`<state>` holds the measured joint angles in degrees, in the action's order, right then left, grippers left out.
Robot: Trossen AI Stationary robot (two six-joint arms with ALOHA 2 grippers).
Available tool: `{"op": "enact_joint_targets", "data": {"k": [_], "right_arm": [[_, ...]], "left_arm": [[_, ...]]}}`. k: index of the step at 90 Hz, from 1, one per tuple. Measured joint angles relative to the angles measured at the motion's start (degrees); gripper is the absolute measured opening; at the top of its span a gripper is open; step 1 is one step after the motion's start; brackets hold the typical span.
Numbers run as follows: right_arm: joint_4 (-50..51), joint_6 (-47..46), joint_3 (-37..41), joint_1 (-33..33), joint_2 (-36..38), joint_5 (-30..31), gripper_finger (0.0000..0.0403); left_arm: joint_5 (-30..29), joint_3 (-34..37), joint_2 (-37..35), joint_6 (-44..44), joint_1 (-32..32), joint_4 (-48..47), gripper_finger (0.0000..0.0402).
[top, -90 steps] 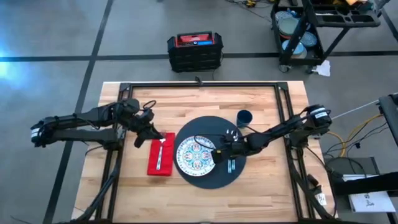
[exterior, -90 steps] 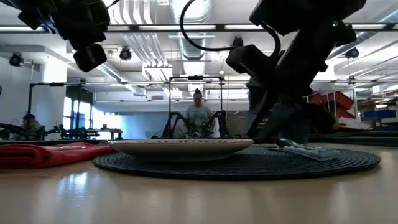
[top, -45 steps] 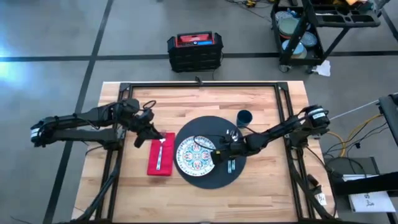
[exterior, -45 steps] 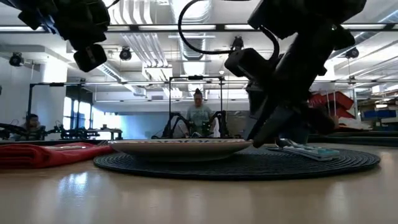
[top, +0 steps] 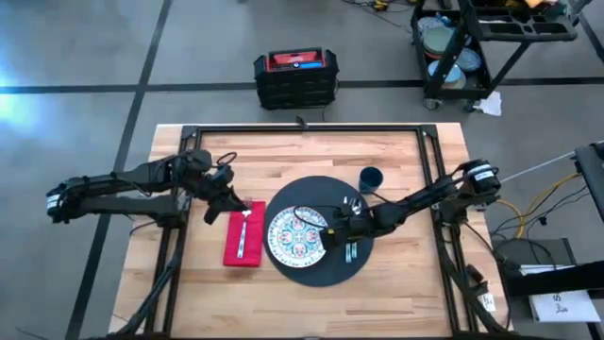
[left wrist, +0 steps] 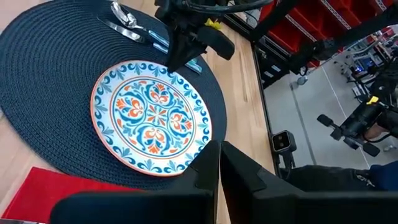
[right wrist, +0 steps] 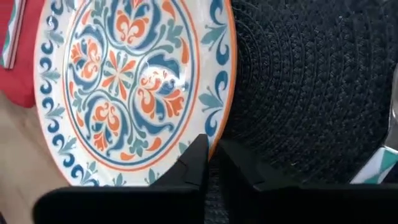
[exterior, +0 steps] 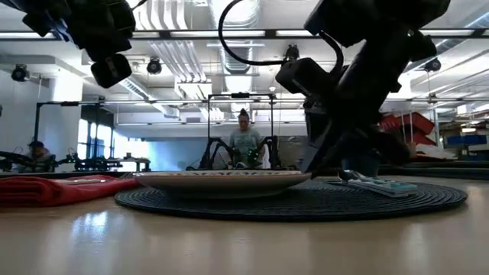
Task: Set table place
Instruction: Adjust the black placemat
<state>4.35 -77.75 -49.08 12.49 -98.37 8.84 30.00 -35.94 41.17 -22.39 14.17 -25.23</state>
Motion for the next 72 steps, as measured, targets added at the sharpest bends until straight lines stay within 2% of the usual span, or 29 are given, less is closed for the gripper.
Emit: {"op": "enact_joint_targets", "data": {"k": [34,51,72], "right_arm": [[-0.1,0.5,0.0,0.0,0.0,-0.3,0.0054],[-0.3,0.2,0.0,0.0,0.0,0.2,0.0008],[-0.6,-0.4,0.0,0.0,0.1,0.4,0.0001]], "left_arm": [[0.0,0.0,0.0,-0.2,0.0,0.0,0.0],[0.0,0.0,0.0,-0.2,0.0,0.0,0.0],[0.0,0.0,0.0,-0.3,0.0,0.1,0.0]]}}
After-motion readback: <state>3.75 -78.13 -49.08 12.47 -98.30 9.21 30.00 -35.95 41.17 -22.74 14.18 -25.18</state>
